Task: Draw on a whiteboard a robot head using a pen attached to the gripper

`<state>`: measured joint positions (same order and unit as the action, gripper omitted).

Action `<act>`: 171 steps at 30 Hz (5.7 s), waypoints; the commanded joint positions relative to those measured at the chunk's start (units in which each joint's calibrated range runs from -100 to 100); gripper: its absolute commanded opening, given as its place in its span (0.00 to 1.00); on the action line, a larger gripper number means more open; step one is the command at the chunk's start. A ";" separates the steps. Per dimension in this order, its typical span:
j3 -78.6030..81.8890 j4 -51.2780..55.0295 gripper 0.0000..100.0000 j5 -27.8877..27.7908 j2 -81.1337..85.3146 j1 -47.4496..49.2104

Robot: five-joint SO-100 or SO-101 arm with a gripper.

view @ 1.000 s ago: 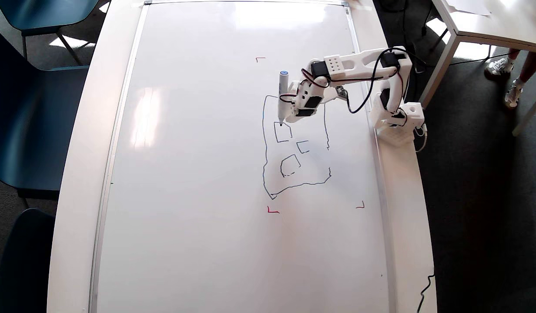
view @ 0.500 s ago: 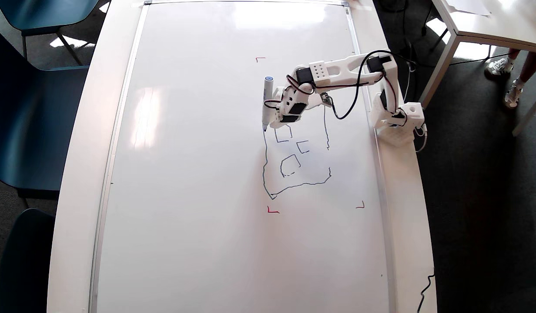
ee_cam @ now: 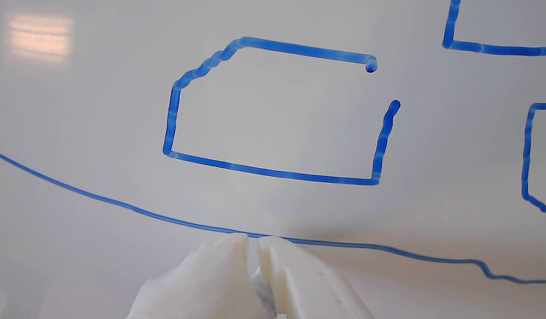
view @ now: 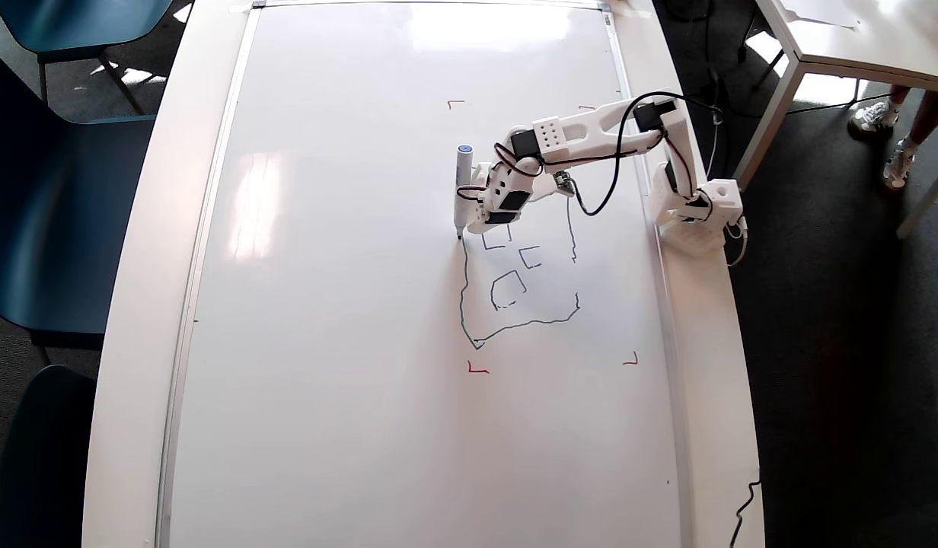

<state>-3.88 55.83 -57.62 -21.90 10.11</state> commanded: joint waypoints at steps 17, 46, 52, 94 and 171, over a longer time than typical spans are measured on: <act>-14.59 -4.22 0.01 -0.07 -11.10 -0.57; -21.76 -11.17 0.01 -0.61 -18.14 -0.05; -20.95 -9.43 0.01 -1.36 -17.22 -1.89; -23.31 -1.35 0.01 18.27 6.76 -2.26; 103.25 -154.70 0.01 41.80 120.98 5.33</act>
<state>98.90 -98.14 -19.05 99.15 15.46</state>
